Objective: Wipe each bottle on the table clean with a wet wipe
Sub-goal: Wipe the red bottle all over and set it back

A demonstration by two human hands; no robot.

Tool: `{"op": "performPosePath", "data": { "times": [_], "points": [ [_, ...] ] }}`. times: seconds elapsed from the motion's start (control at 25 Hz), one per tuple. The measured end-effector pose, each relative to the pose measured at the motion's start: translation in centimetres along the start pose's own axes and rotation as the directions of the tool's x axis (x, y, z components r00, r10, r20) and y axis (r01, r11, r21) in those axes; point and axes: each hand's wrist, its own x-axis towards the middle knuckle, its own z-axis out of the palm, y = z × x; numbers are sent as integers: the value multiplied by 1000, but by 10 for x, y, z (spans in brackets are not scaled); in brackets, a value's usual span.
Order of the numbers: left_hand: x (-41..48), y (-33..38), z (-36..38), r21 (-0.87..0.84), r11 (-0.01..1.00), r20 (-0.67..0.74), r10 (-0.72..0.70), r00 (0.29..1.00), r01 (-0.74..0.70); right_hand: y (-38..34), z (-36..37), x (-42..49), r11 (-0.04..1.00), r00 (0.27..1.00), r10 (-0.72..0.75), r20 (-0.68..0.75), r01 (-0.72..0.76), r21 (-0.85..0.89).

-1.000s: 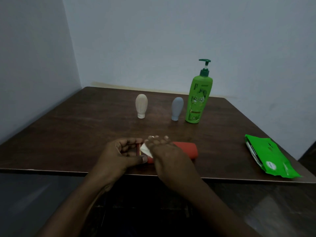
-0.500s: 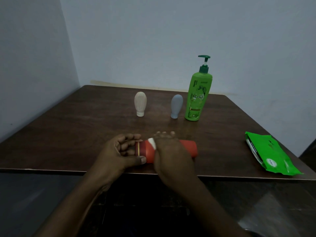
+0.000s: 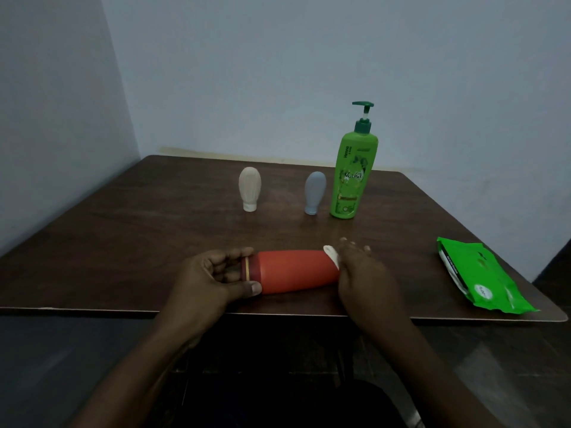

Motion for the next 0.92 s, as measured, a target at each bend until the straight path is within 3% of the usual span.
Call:
{"op": "performPosePath", "data": {
  "times": [0.2, 0.4, 0.6, 0.76, 0.92],
  "points": [
    [4, 1, -3, -12, 999, -13, -34, 999, 33, 9, 9, -34, 998, 998, -25, -53, 27, 54],
    [7, 2, -7, -2, 998, 75, -67, 995, 67, 7, 8, -35, 999, 990, -44, -136, 47, 16],
    [5, 2, -2, 25, 998, 87, -64, 994, 62, -18, -2, 12, 1000, 999, 20, -41, -19, 16],
    [7, -1, -3, 27, 999, 64, -36, 997, 35, -62, 10, 0, 981, 980, -192, -51, 193, 12],
    [3, 0, -2, 15, 1000, 72, -7, 997, 6, -87, 21, -14, 879, 879, -476, 27, 476, 10]
  ]
}}
